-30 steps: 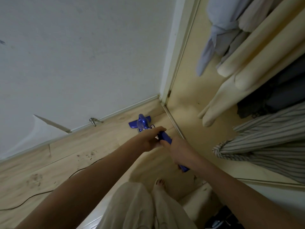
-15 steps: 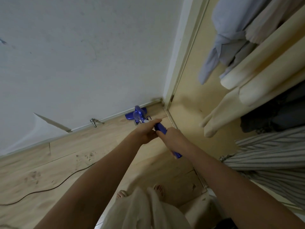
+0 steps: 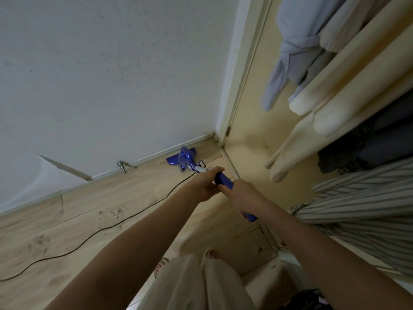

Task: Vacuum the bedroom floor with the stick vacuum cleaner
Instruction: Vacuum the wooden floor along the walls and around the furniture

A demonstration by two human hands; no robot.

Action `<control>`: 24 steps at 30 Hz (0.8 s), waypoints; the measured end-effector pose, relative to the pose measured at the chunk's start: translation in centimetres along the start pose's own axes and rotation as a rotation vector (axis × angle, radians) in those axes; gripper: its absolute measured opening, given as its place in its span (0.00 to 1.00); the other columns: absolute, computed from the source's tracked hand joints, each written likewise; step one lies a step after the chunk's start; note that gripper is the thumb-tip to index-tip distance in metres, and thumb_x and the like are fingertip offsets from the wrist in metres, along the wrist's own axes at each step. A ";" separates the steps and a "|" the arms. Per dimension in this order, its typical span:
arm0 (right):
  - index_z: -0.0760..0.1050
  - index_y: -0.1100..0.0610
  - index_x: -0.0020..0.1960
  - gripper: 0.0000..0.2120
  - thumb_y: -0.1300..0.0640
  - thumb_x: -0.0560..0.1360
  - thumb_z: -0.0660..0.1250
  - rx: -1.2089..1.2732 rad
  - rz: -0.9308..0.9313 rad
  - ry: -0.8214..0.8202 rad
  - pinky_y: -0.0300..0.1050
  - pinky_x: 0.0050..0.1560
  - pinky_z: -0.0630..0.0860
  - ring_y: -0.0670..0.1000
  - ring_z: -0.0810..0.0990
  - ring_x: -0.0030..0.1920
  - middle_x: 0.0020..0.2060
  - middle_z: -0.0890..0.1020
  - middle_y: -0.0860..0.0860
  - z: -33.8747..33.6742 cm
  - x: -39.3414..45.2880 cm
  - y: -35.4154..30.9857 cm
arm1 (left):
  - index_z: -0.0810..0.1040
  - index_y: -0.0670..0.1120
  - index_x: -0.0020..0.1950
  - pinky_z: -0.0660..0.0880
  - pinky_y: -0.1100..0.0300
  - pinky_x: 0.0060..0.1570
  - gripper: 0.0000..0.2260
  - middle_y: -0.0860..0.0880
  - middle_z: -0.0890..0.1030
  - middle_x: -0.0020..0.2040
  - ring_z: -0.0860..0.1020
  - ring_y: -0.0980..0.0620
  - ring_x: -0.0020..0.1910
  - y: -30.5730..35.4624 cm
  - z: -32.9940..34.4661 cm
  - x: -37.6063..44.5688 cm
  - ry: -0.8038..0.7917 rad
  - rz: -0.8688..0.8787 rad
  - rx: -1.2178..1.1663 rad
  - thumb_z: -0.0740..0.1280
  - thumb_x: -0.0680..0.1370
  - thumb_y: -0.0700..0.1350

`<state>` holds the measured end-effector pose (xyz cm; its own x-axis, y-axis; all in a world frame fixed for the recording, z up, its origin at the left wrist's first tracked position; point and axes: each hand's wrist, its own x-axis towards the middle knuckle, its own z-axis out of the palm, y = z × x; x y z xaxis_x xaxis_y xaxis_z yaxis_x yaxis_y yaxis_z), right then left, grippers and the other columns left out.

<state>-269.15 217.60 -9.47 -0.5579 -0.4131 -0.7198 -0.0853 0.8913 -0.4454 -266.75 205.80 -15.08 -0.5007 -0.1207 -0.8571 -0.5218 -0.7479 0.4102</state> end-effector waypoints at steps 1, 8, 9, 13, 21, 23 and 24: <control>0.67 0.56 0.56 0.16 0.43 0.81 0.57 -0.007 0.004 -0.007 0.41 0.25 0.73 0.50 0.74 0.24 0.34 0.76 0.53 -0.5 -0.3 -0.3 | 0.69 0.41 0.52 0.79 0.55 0.50 0.12 0.38 0.77 0.54 0.79 0.44 0.49 0.0 0.0 -0.2 -0.008 -0.007 -0.010 0.70 0.76 0.42; 0.68 0.55 0.44 0.17 0.40 0.79 0.58 -0.070 0.063 -0.013 0.43 0.27 0.75 0.53 0.76 0.27 0.32 0.78 0.56 -4.2 -2.3 -0.9 | 0.72 0.40 0.47 0.76 0.57 0.43 0.11 0.43 0.76 0.46 0.77 0.48 0.40 0.5 1.9 -1.6 -0.057 -0.045 0.051 0.69 0.76 0.46; 0.67 0.54 0.44 0.18 0.40 0.79 0.58 -0.077 0.062 0.001 0.42 0.26 0.75 0.53 0.76 0.26 0.32 0.78 0.56 -4.4 -2.2 -0.8 | 0.72 0.40 0.47 0.75 0.58 0.41 0.11 0.43 0.76 0.45 0.76 0.49 0.39 0.6 2.2 -1.8 -0.052 -0.045 0.055 0.70 0.76 0.46; 0.68 0.56 0.46 0.19 0.39 0.79 0.58 -0.088 0.035 0.000 0.42 0.25 0.74 0.52 0.75 0.25 0.32 0.78 0.56 -4.5 -1.1 -0.7 | 0.70 0.40 0.45 0.77 0.59 0.37 0.09 0.43 0.75 0.44 0.77 0.50 0.39 1.1 2.4 -1.9 -0.046 -0.051 -0.002 0.68 0.77 0.43; 0.69 0.57 0.52 0.17 0.42 0.80 0.58 0.169 -0.066 -0.108 0.41 0.27 0.74 0.49 0.74 0.25 0.33 0.76 0.54 -1.4 1.1 -1.1 | 0.70 0.40 0.57 0.80 0.59 0.35 0.17 0.42 0.77 0.48 0.79 0.48 0.41 2.2 -0.4 -1.0 0.095 -0.003 0.085 0.72 0.73 0.43; 0.69 0.57 0.53 0.15 0.44 0.80 0.59 0.240 -0.078 -0.135 0.39 0.25 0.74 0.48 0.74 0.26 0.34 0.75 0.53 0.1 0.9 -2.2 | 0.71 0.40 0.55 0.80 0.55 0.49 0.15 0.41 0.78 0.48 0.79 0.47 0.44 2.5 -2.0 -0.8 0.116 -0.011 0.090 0.71 0.73 0.42; 0.69 0.57 0.53 0.14 0.45 0.80 0.59 0.274 -0.085 -0.147 0.37 0.24 0.73 0.48 0.74 0.26 0.34 0.75 0.53 0.8 0.7 -2.8 | 0.71 0.40 0.53 0.79 0.55 0.52 0.13 0.41 0.78 0.46 0.79 0.47 0.43 2.6 -2.8 -0.9 0.123 -0.012 0.096 0.71 0.73 0.42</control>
<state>-268.62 214.65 -9.13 -0.4317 -0.5240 -0.7342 0.1101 0.7773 -0.6195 -265.66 202.12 -14.10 -0.4086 -0.1961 -0.8914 -0.5934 -0.6850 0.4227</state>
